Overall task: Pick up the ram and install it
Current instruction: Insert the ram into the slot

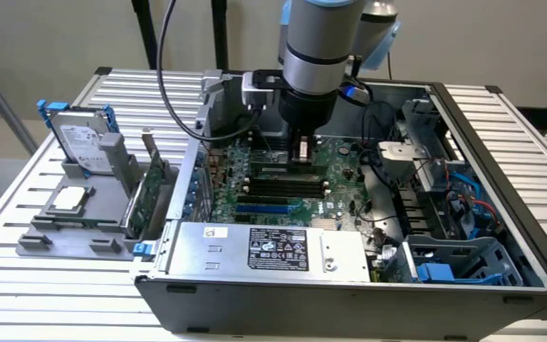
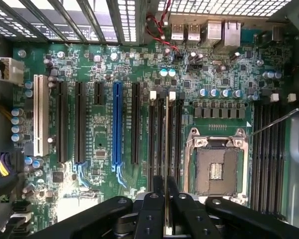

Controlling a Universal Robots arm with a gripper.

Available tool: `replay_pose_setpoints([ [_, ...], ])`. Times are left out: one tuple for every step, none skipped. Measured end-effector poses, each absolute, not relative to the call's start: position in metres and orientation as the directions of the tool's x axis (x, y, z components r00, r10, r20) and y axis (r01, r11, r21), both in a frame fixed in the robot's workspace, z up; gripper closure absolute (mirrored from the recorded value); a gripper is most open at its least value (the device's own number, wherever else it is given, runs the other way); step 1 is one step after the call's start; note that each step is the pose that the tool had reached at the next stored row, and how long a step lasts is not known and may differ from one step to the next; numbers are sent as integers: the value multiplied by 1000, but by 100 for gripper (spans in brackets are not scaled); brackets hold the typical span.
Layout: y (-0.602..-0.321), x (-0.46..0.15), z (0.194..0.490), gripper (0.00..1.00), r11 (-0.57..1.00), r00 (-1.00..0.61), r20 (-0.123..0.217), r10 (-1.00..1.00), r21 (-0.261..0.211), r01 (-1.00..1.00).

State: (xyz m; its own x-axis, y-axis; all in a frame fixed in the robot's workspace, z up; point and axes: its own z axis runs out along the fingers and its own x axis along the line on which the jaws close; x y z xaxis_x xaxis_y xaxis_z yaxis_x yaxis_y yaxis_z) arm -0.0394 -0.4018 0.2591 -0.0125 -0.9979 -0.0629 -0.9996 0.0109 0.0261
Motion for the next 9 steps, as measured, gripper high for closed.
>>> replay_pose_setpoints([
  [-402,-39,257,100,11,-13,-63,-998,26,-1000],
  [-402,-39,255,100,11,-13,-63,-998,26,-1000],
  [-402,-39,254,100,11,-13,-63,-998,26,-1000],
  [-402,-39,252,100,11,-13,-63,-998,26,-1000],
  [-403,-39,250,100,11,-13,-63,-998,26,-1000],
  [-403,-39,248,100,11,-13,-63,-998,26,-1000],
  [-403,-39,246,100,11,-12,-63,-998,26,-1000],
  [-403,-39,245,100,11,-13,-63,-998,26,-1000],
  [-404,-39,243,100,11,-12,-63,-998,26,-1000],
])
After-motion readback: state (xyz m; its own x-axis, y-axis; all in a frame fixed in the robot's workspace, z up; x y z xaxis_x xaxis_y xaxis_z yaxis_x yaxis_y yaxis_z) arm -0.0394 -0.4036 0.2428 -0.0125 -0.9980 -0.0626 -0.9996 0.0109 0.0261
